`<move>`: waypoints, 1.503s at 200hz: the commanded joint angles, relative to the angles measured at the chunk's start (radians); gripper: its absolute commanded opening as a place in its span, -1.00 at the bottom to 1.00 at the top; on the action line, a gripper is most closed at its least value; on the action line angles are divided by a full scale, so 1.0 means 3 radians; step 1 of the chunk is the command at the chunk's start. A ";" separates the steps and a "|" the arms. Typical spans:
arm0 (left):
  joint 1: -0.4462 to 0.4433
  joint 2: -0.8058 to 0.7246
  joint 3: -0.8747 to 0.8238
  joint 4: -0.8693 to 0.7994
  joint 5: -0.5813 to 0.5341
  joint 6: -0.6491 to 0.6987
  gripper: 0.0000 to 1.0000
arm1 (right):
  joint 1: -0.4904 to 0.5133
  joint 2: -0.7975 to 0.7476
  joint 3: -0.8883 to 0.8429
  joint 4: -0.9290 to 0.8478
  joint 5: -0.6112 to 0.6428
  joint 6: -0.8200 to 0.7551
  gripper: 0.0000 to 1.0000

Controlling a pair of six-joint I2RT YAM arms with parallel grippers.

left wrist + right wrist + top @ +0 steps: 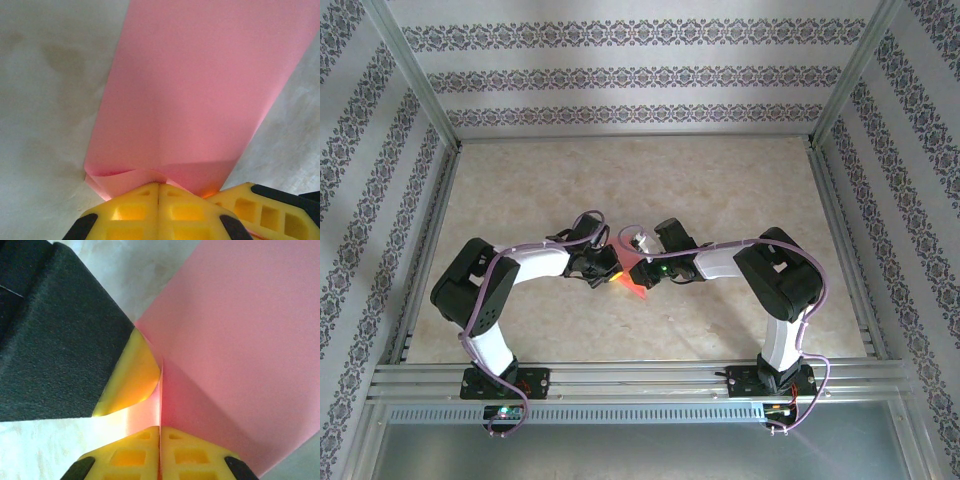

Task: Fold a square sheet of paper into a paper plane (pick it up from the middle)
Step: Third fold the triangle at the center of the table.

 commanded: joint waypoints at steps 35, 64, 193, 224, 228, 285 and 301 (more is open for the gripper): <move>-0.0046 0.0047 -0.0324 -0.0069 -0.0254 -0.0036 -0.94 | -0.0057 0.0023 0.0056 -0.0185 0.0064 0.0138 -0.72; -0.0044 0.0093 -0.0382 -0.0071 -0.0304 -0.0017 -0.95 | -0.0125 -0.0197 0.0142 -0.0209 -0.0013 0.0391 -0.56; -0.0046 0.0185 -0.0431 -0.0037 -0.0347 -0.0121 -0.97 | 0.0004 -0.1038 0.0018 -0.0860 0.0052 0.1454 -0.65; -0.0041 0.0202 -0.0436 -0.0045 -0.0379 -0.0152 -0.98 | 0.0203 -0.0748 0.0088 -0.0916 -0.0027 0.1507 -0.80; -0.0043 0.0203 -0.0439 -0.0042 -0.0376 -0.0157 -0.98 | 0.0214 -0.0710 0.0091 -0.0901 -0.0029 0.1512 -0.81; -0.0044 0.0218 -0.0449 -0.0013 -0.0360 -0.0163 -0.98 | 0.0265 -0.0408 0.0179 -0.0883 -0.0070 0.1480 -0.87; -0.0046 0.0223 -0.0446 -0.0015 -0.0345 -0.0158 -0.98 | 0.0241 -0.0367 0.0184 -0.0870 -0.0058 0.1491 -0.87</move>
